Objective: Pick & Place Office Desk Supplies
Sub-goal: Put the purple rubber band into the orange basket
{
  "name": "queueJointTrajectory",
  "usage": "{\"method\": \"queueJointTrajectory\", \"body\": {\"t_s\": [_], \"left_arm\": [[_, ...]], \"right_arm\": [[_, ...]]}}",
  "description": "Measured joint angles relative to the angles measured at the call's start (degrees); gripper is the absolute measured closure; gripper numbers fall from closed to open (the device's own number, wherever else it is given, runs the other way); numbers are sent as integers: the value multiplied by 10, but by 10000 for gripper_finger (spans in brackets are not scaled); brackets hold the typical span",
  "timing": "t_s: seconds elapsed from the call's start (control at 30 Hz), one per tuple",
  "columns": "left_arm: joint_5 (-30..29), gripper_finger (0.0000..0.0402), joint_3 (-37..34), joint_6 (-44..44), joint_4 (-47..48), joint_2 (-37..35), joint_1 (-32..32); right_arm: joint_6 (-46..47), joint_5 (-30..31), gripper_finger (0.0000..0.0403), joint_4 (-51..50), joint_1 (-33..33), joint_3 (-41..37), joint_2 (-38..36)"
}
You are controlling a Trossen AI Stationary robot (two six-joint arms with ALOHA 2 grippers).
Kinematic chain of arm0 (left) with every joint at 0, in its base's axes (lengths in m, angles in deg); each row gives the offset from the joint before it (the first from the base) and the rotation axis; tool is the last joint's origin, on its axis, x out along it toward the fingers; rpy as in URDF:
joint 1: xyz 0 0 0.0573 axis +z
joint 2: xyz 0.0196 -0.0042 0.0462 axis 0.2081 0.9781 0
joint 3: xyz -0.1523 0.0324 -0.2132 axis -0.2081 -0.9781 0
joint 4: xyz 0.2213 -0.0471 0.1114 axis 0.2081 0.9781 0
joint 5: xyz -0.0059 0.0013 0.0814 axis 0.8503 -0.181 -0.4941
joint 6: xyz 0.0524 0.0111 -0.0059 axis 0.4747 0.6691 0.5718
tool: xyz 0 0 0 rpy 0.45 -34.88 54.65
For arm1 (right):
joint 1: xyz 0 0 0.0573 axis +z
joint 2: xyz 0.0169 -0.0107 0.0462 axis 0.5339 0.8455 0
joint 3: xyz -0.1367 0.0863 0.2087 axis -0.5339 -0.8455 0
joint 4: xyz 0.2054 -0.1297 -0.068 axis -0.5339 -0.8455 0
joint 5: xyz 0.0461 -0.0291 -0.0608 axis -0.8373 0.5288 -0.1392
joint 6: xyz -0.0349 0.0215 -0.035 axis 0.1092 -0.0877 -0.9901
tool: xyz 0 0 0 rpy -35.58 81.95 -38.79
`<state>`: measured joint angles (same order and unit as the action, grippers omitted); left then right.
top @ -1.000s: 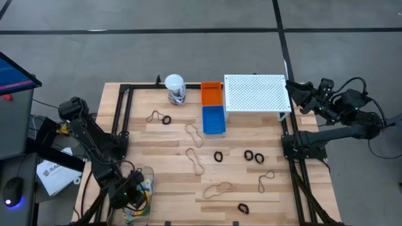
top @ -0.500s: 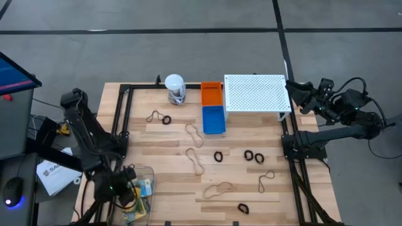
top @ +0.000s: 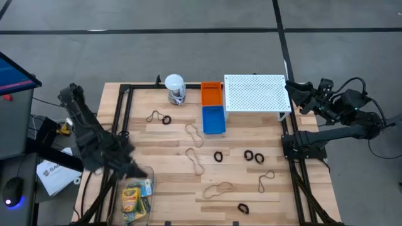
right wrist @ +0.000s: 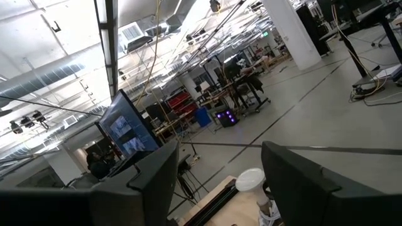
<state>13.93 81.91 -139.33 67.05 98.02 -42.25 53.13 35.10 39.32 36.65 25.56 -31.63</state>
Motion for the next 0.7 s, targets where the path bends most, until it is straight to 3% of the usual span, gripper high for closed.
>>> {"method": "queueJointTrajectory", "body": {"t_s": [0.33, 0.5, 0.7], "left_arm": [[17, 316, 0, 256, -67, -41, 215], [66, 311, 0, 328, -90, -36, 316], [169, 286, 0, 414, -115, -25, 411]], "right_arm": [[0, 0, 179, 0, 0, 0, 0], [-6, 1, 179, 0, -1, 0, 0], [-6, 2, 179, 0, -1, 0, 0]]}}
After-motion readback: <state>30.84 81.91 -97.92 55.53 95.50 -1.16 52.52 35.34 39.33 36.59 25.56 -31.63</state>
